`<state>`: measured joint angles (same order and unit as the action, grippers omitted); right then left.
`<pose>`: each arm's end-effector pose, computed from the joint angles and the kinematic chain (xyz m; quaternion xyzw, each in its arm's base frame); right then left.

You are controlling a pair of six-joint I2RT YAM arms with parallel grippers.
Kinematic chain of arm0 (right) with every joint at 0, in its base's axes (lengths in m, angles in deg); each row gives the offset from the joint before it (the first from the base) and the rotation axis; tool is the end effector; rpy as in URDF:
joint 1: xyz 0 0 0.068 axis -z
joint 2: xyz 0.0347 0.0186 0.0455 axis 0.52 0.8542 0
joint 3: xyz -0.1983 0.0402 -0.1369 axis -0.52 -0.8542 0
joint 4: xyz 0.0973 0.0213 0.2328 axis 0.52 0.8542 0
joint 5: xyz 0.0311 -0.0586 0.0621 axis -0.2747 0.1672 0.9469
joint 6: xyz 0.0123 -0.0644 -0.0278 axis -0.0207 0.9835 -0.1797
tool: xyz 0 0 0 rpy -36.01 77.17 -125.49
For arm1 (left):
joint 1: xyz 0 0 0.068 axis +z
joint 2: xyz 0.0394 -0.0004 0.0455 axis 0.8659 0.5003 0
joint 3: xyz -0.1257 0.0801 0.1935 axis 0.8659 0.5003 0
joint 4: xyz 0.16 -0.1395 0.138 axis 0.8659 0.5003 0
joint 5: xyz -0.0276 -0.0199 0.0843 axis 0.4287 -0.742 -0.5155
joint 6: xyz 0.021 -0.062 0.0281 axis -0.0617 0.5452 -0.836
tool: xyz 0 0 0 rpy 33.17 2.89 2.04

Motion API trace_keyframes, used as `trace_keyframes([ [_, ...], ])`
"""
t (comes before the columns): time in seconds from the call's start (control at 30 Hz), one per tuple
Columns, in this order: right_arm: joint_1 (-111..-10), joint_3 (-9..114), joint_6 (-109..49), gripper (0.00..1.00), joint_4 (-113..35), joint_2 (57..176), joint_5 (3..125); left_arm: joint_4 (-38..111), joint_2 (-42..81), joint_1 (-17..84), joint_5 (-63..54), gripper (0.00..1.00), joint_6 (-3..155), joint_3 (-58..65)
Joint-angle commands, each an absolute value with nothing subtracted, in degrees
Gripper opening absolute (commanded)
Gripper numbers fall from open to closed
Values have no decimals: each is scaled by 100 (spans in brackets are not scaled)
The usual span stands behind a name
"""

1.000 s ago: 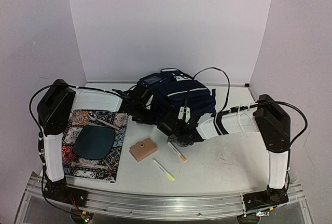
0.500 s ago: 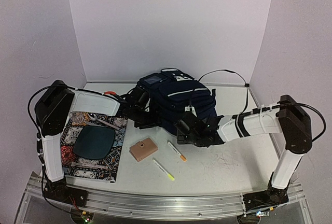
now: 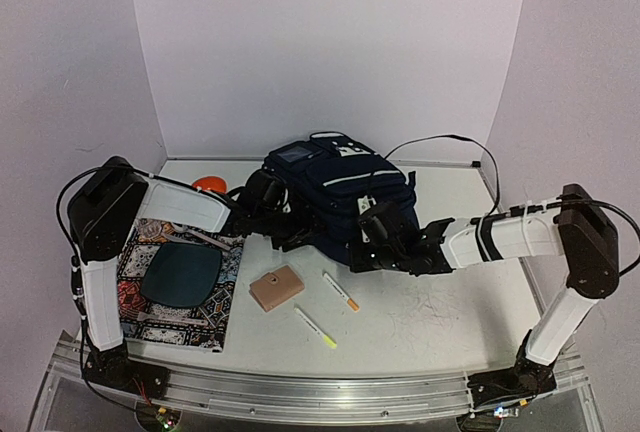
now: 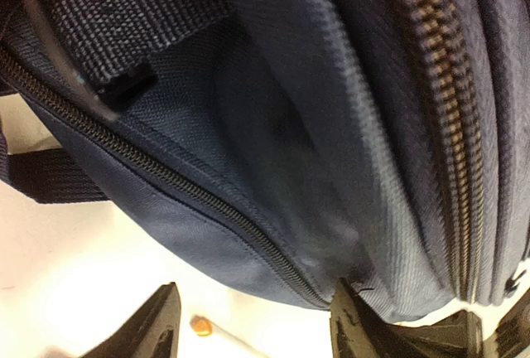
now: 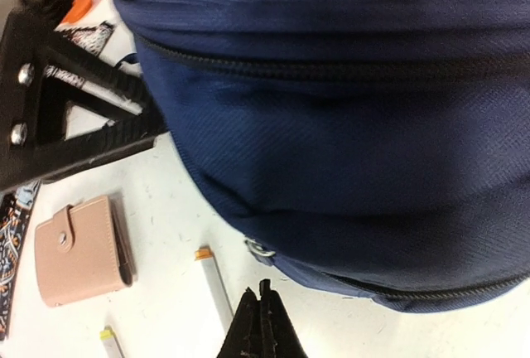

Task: Pack the student bag
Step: Zip the student bag into the largest pocket of the bag.

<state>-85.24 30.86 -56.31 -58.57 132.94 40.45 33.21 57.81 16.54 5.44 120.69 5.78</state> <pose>0.2368 0.2981 0.1723 -0.0799 0.8338 0.2844 0.4664 0.2988 -0.3080 0.1305 -0.0282 0.8892 -0.4227 0.1729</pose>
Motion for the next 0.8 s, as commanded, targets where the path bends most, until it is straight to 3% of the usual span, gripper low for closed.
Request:
trace_keyframes([
  [0.0, -8502, 3137, -5623, 17, -5880, 13173, 4178, 2898, 5875, 1627, 668, 56, 12230, 405],
  [0.37, -7998, 2487, -5730, 37, -6188, 12531, 4867, 2601, 5540, 1108, 146, 52, 10694, 934],
  [0.77, -7831, 1982, -5823, 41, -6542, 12169, 4945, 2029, 5827, 1015, 924, 51, 9910, 746],
])
